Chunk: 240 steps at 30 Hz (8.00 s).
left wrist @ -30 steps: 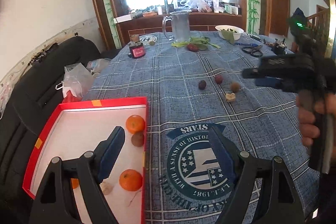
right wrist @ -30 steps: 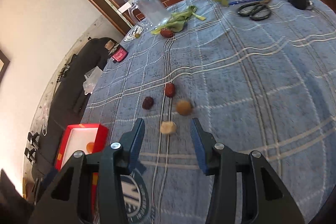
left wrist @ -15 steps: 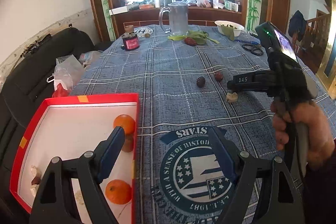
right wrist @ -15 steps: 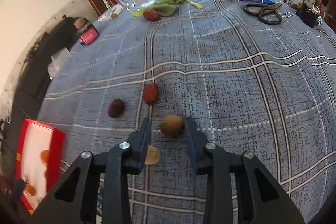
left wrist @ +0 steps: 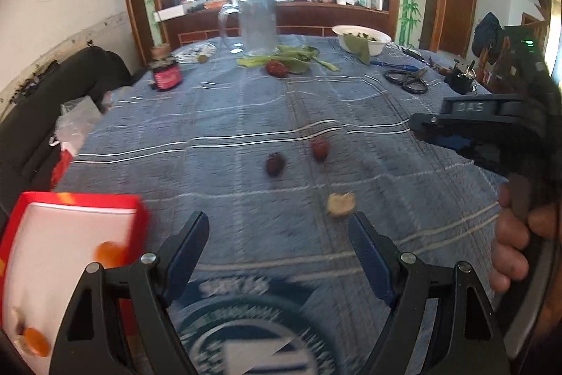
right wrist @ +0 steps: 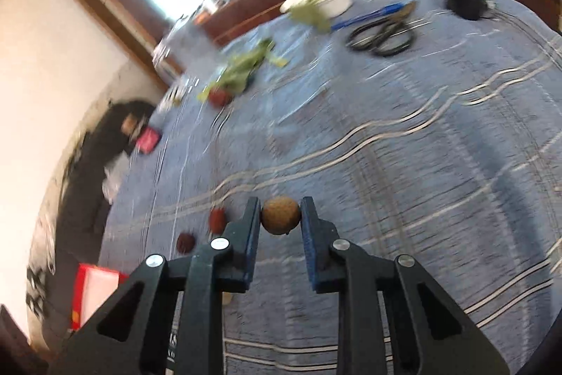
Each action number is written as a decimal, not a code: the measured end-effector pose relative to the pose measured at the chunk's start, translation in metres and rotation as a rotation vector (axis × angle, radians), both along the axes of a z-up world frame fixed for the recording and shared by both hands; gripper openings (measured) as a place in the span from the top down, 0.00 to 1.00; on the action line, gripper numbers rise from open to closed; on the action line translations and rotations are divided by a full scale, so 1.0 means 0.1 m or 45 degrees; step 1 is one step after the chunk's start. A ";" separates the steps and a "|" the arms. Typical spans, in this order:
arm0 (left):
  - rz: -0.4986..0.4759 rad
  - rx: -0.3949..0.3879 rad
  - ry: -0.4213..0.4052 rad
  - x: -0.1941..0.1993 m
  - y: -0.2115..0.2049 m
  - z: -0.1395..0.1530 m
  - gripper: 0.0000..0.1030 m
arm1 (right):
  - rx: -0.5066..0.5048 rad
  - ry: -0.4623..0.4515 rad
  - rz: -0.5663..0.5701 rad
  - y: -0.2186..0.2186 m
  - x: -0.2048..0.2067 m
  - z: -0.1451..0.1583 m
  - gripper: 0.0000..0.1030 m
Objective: Organize fruits
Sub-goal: 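Grasp another brown kiwi with the right tool while the left tool grasps a bear-shaped biscuit, then carry the kiwi and biscuit over the red tray and open both tools, then withdraw both open tools toward the red dates on the table, then grasp a red date with the right tool while the left tool grasps another date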
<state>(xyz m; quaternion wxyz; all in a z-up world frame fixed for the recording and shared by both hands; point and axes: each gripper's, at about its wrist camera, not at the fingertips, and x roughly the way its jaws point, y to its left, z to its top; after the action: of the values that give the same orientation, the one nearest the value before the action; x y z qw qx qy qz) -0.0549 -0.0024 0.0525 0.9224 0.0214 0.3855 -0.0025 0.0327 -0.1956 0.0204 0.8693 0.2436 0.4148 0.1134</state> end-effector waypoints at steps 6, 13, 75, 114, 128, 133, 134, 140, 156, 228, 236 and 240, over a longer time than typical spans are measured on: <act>-0.025 0.010 0.049 0.22 -0.22 -0.15 0.27 | 0.049 -0.012 -0.040 -0.09 0.01 0.07 0.76; -0.024 0.013 0.111 0.41 -0.31 -0.31 0.45 | 0.065 -0.012 -0.015 -0.03 0.02 0.07 0.76; 0.645 0.040 0.019 -1.34 2.94 0.01 0.79 | -0.291 -0.053 0.841 3.46 -1.46 0.06 0.75; 0.364 0.073 -0.145 -1.83 1.52 0.56 0.21 | -0.189 -0.233 0.493 2.04 -1.95 0.69 0.59; 0.167 0.144 -0.224 -2.30 0.79 0.76 0.20 | -0.151 -0.279 0.281 0.98 -2.50 0.89 0.57; 0.130 0.160 -0.245 -2.34 0.65 0.75 0.18 | -0.144 -0.307 0.235 0.76 -2.61 0.94 0.53; 0.127 0.165 -0.236 -2.32 0.63 0.73 0.18 | -0.142 -0.309 0.226 0.73 -2.61 0.94 0.53; 0.117 0.177 -0.192 -2.23 0.60 0.61 0.18 | -0.118 -0.264 0.196 0.61 -2.46 0.81 0.53; 0.088 0.207 -0.176 -2.02 0.55 0.58 0.18 | -0.161 -0.200 0.172 0.46 -2.21 0.69 0.53; 0.047 0.253 0.062 0.73 0.16 -0.21 0.31 | 0.060 0.033 0.134 -0.07 -0.02 0.02 0.82; 0.000 0.280 0.113 0.89 0.04 -0.34 0.53 | 0.086 0.036 0.147 -0.05 -0.05 0.03 0.81; -0.034 0.261 0.121 0.94 0.01 -0.35 0.84 | 0.090 0.033 0.148 -0.05 -0.04 0.04 0.82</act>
<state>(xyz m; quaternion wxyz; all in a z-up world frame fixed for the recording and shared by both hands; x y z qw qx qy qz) 0.0387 -0.0009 0.0179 0.8960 0.1205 0.4267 0.0237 0.0283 -0.2005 0.0243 0.8468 0.2509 0.4351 0.1752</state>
